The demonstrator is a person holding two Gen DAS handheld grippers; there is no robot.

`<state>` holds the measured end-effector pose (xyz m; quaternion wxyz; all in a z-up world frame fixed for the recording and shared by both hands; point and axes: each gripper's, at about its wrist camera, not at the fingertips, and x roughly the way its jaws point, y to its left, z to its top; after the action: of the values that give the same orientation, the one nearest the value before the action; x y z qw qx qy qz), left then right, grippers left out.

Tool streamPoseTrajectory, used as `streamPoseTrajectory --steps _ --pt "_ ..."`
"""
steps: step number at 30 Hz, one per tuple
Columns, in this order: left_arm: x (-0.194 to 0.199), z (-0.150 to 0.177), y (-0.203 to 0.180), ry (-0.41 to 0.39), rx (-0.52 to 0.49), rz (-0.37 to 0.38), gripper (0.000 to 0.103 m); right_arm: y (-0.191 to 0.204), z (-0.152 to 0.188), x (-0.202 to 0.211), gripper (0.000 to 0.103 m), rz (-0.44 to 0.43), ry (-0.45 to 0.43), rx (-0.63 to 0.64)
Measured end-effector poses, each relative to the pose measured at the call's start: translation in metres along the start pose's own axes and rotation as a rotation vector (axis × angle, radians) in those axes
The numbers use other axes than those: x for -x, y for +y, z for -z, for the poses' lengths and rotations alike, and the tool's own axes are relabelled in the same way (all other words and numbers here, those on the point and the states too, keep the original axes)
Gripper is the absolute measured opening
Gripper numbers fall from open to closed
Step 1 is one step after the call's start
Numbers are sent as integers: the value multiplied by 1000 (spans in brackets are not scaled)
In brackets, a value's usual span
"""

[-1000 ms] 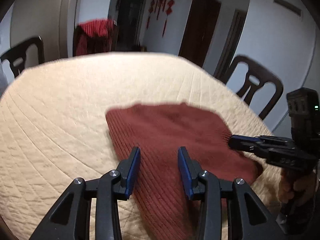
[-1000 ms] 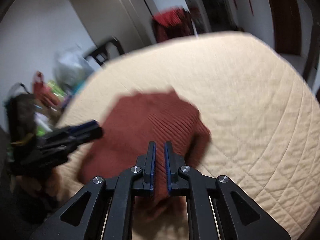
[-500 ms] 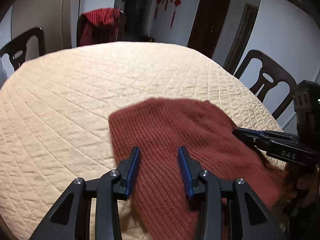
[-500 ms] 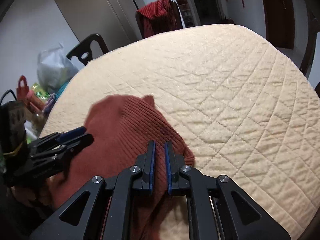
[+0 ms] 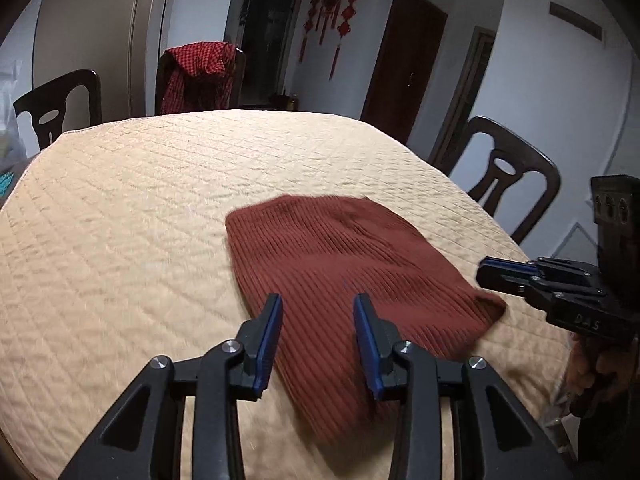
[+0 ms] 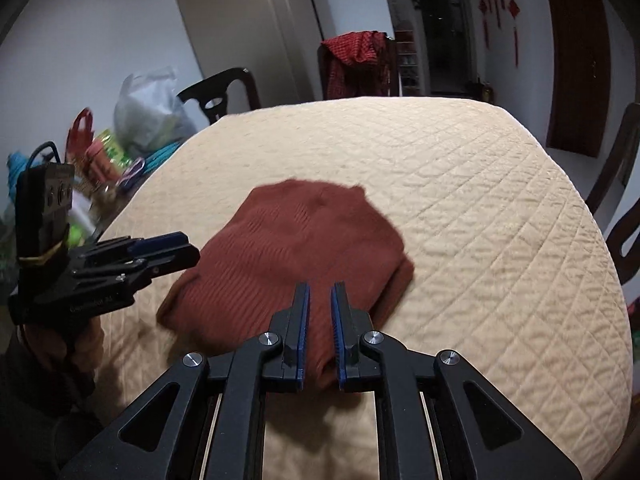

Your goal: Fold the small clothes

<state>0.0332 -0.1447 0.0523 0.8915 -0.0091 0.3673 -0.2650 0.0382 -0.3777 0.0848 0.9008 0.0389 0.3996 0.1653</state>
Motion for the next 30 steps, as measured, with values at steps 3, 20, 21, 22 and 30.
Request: streamPoseTrajectory --steps 3,20,21,22,30 --pt "2 13 -9 24 -26 6 35 2 11 -4 11 13 34 18" --pt "-14 22 -10 28 -30 -28 36 -5 24 -25 8 31 67 1" --pt "-14 22 -10 29 -28 -31 37 -4 24 -25 8 31 67 2" --pt "-13 22 -11 31 -27 -36 37 -4 24 -25 8 32 68 4" --pt "-5 18 -14 30 -17 -57 37 -3 21 -18 11 20 58 -12"
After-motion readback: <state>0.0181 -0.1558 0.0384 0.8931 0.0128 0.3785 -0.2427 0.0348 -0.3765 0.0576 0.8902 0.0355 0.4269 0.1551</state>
